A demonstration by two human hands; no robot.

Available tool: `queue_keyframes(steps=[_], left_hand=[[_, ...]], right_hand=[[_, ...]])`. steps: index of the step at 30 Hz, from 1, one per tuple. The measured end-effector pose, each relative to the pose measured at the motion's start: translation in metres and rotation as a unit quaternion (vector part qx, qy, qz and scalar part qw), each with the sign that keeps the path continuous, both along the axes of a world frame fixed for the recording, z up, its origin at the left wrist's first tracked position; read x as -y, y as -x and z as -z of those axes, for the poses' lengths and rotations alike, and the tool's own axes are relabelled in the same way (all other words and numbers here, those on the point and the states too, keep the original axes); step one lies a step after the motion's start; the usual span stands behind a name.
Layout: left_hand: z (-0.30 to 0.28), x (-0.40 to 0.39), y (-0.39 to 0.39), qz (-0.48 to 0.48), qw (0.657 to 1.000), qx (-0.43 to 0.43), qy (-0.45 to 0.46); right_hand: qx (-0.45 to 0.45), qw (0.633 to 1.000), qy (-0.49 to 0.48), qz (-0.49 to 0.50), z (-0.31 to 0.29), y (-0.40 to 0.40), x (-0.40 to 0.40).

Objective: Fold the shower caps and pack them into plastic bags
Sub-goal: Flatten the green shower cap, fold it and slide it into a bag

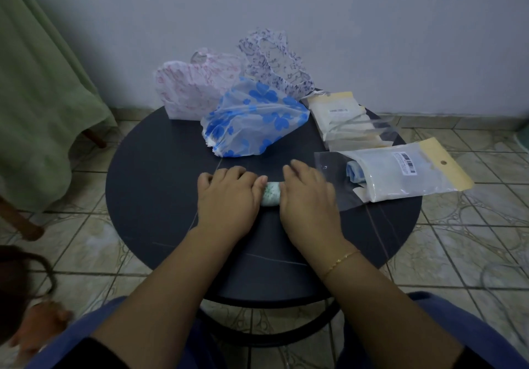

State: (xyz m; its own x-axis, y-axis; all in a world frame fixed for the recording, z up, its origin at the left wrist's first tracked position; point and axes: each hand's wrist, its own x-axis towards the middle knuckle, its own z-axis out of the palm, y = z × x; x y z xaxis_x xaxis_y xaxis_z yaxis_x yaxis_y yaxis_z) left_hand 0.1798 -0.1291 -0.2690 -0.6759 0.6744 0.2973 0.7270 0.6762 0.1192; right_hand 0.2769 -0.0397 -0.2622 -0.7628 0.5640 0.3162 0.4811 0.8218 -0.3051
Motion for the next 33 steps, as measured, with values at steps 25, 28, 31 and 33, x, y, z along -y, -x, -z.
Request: queue_keyframes(steps=[25, 28, 31, 33], left_hand=[[-0.004, 0.02, 0.02, -0.08, 0.97, 0.166, 0.162], [-0.005, 0.029, 0.024, -0.097, 0.965, 0.181, 0.164], [-0.003, 0.033, 0.025, -0.109, 0.969, 0.176, 0.135], [0.0, 0.034, 0.022, -0.124, 0.979, 0.148, 0.07]], right_hand=[[0.162, 0.978, 0.021, -0.131, 0.007, -0.015, 0.005], [0.167, 0.977, 0.022, -0.131, 0.007, -0.016, 0.004], [0.169, 0.978, 0.022, -0.123, 0.003, -0.019, 0.005], [0.143, 0.984, 0.007, -0.11, -0.001, -0.021, 0.006]])
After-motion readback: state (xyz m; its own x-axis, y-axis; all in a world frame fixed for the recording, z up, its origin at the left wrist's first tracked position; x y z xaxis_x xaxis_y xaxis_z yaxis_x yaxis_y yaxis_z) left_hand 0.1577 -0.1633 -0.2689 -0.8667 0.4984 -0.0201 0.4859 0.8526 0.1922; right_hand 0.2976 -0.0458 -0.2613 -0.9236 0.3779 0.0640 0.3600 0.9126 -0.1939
